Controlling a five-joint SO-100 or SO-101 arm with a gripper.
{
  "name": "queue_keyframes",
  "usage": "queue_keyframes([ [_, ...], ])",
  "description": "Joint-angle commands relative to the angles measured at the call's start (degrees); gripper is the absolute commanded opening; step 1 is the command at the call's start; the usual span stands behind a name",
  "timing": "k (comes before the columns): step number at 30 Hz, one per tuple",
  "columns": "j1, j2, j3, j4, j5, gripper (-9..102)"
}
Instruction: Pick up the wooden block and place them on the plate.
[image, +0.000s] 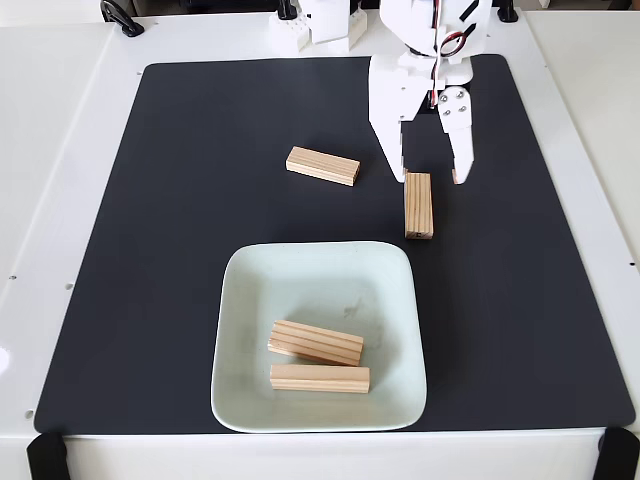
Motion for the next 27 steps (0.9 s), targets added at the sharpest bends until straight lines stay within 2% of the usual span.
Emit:
queue_keyframes([
  [1, 0.0, 0.5, -2.1, 0.3, -0.4, 44],
  [27, 1.6, -9.1, -9.2, 0.4, -0.9, 45],
])
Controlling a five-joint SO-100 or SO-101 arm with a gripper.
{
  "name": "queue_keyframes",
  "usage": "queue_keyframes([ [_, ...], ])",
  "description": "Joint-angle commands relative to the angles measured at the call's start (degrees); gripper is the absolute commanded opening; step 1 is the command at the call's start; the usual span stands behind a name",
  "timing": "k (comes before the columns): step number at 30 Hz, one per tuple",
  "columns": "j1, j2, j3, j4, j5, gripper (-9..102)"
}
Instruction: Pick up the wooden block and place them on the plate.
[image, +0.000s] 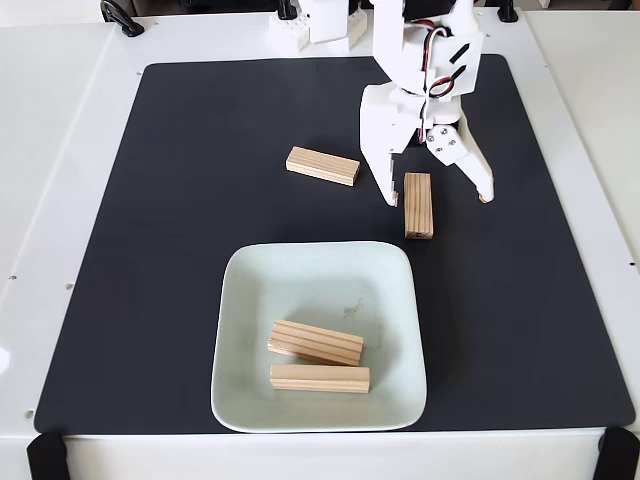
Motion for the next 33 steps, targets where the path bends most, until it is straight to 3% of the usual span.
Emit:
queue_keyframes([
  [1, -0.4, 0.4, -2.2, 0.4, -0.8, 45],
  [26, -0.9, -2.9, -2.4, 0.3, -0.8, 45],
  [29, -0.9, -2.9, -2.2, 0.3, -0.8, 38],
  [33, -0.9, -3.0, -1.8, 0.3, -0.4, 19],
])
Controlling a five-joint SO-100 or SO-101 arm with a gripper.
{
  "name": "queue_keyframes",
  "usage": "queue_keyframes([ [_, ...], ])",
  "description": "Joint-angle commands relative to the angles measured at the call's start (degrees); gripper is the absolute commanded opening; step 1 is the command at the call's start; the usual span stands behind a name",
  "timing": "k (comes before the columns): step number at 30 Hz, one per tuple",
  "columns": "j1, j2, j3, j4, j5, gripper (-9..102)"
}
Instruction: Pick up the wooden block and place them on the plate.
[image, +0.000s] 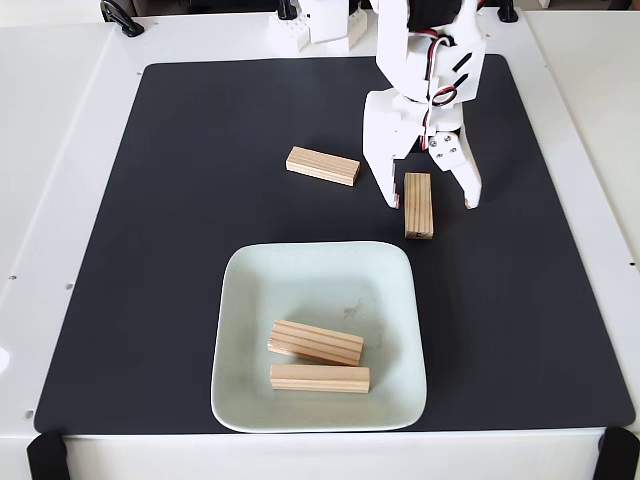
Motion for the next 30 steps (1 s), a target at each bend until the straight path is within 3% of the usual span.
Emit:
queue_keyframes([
  [1, -0.4, -0.1, -1.2, 0.2, -0.3, 14],
  [6, -0.4, -0.1, -1.1, 0.2, -0.3, -1],
  [16, -0.4, 4.6, -1.8, 0.0, 2.9, 0],
  [25, -0.8, 18.1, -1.1, -14.9, 31.7, 0],
  [30, 2.3, 20.8, -1.3, -19.1, 46.7, 0],
])
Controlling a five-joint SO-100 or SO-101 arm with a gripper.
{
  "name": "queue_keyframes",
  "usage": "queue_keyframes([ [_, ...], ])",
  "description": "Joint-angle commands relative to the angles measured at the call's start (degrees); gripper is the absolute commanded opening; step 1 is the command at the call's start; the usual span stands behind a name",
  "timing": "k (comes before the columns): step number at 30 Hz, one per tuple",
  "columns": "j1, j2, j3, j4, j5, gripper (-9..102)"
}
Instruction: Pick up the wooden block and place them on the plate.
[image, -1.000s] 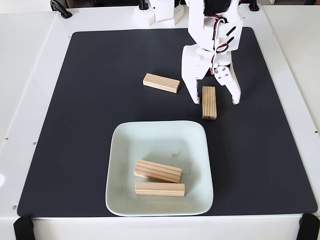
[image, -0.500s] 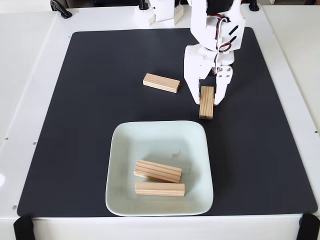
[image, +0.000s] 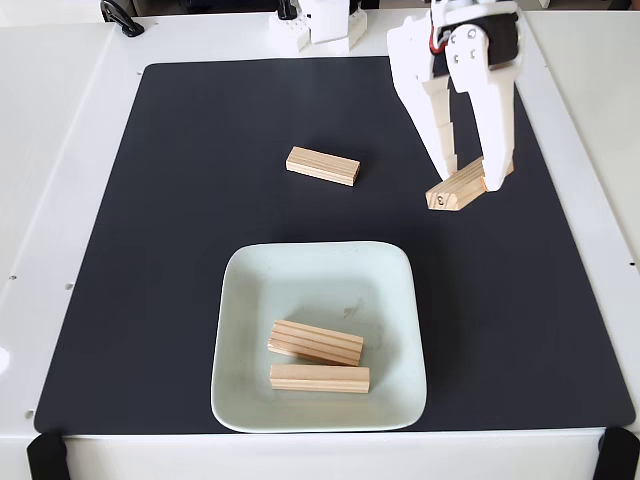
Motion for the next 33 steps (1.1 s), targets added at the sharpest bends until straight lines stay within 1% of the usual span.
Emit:
queue_keyframes([
  [1, 2.8, 3.1, -1.8, -2.8, 9.3, 0],
  [4, 4.7, 0.1, -3.3, -4.8, 14.3, -1],
  [7, 6.0, -3.8, -8.5, -4.8, 20.0, -1],
  [11, 7.8, -10.5, -17.7, -4.7, 23.2, -1],
  [16, 10.3, -20.6, -30.5, -4.7, 23.4, -1],
  [20, 12.4, -26.2, -37.2, -4.7, 23.4, -1],
  [28, 15.7, -29.8, -38.8, -4.7, 22.3, -1],
  [30, 15.7, -29.9, -38.3, -4.4, 20.4, -1],
  [33, 16.3, -30.0, -38.6, -0.9, 19.4, -1],
])
